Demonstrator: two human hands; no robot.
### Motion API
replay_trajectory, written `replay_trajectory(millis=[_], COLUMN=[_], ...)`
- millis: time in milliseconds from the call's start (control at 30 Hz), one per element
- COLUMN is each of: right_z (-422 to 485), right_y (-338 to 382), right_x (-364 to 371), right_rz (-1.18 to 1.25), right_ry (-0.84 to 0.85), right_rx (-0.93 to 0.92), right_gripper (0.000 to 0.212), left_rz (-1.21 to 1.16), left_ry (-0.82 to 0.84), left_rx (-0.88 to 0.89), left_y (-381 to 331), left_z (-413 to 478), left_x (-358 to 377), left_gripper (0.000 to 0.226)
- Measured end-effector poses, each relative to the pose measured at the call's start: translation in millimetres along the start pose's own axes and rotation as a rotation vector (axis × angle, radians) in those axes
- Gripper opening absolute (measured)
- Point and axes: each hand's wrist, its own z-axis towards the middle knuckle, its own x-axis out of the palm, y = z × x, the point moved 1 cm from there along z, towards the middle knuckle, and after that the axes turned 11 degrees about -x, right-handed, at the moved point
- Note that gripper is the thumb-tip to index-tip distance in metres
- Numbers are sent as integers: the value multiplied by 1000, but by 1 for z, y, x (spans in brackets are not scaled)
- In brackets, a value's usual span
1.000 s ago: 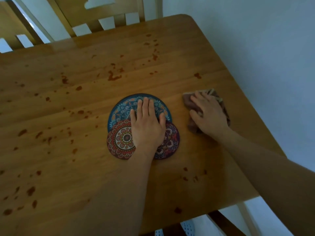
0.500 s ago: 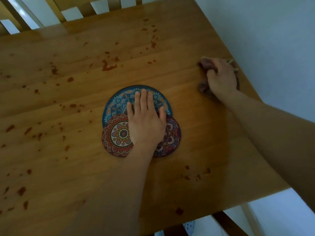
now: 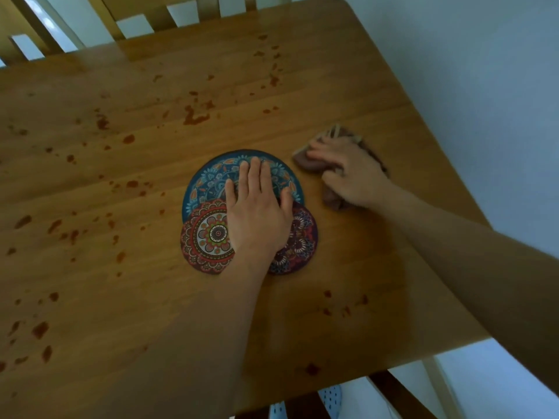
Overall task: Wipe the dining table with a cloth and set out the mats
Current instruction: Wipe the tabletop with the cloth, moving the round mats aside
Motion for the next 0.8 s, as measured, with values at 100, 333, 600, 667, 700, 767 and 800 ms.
replay_trajectory(millis=[100, 333, 600, 667, 700, 767, 800], right_z=[-52, -114, -24, -1, 10, 28, 33], right_y=[20, 32, -11, -20, -25, -32, -33], right_x=[0, -2, -7, -9, -9, -8, -6], right_rz=[38, -36, -184, -200, -207, -233, -248], right_ry=[59, 115, 17, -6, -16, -28, -38], right_rx=[2, -54, 77, 104, 121, 163, 185], right_gripper=[52, 53, 55, 58, 58, 57, 54], left_rz=[8, -10, -18, -15, -13, -11, -10], left_ry=[7, 23, -4, -11, -16, -21, -24], left_rx=[0, -3, -5, -5, -4, -3, -2], left_y=[0, -1, -1, -2, -1, -1, -1], left_z=[0, -1, 0, 0, 0, 1, 0], left_x=[-1, -2, 0, 1, 1, 1, 1], left_gripper=[68, 68, 67, 67, 67, 67, 67])
